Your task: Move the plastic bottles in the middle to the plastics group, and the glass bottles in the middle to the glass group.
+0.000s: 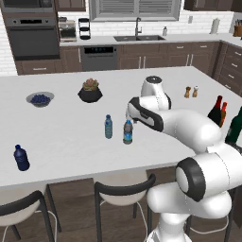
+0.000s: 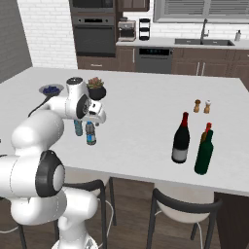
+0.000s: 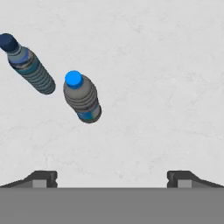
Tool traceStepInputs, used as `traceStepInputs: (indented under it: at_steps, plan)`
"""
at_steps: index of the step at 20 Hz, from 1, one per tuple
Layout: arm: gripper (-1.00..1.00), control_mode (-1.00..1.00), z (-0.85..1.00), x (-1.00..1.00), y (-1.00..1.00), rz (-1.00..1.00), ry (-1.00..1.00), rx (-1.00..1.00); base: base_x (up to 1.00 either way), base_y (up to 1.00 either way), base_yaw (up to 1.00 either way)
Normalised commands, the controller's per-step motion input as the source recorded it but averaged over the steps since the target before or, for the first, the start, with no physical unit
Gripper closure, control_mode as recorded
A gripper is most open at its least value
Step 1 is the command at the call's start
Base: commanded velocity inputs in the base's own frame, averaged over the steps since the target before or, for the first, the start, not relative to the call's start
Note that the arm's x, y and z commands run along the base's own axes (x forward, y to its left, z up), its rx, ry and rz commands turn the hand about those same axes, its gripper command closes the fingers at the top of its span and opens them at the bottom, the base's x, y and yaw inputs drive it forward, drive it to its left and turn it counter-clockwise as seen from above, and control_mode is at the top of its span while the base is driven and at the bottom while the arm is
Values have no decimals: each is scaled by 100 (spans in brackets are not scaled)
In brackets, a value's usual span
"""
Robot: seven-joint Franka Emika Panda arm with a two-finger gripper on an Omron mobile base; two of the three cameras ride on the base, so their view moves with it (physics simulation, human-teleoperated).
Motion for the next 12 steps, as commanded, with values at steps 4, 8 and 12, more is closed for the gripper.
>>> traceStepInputs:
  at_steps: [4,8,12]
  plan:
    - [-100,-100,0,21,49,22,0,0,0,0,0]
    - [-100,-100,-12,22,33,21,1,0,0,0,0]
    - [-100,-100,-21,39,13,16,0,0,0,0,0]
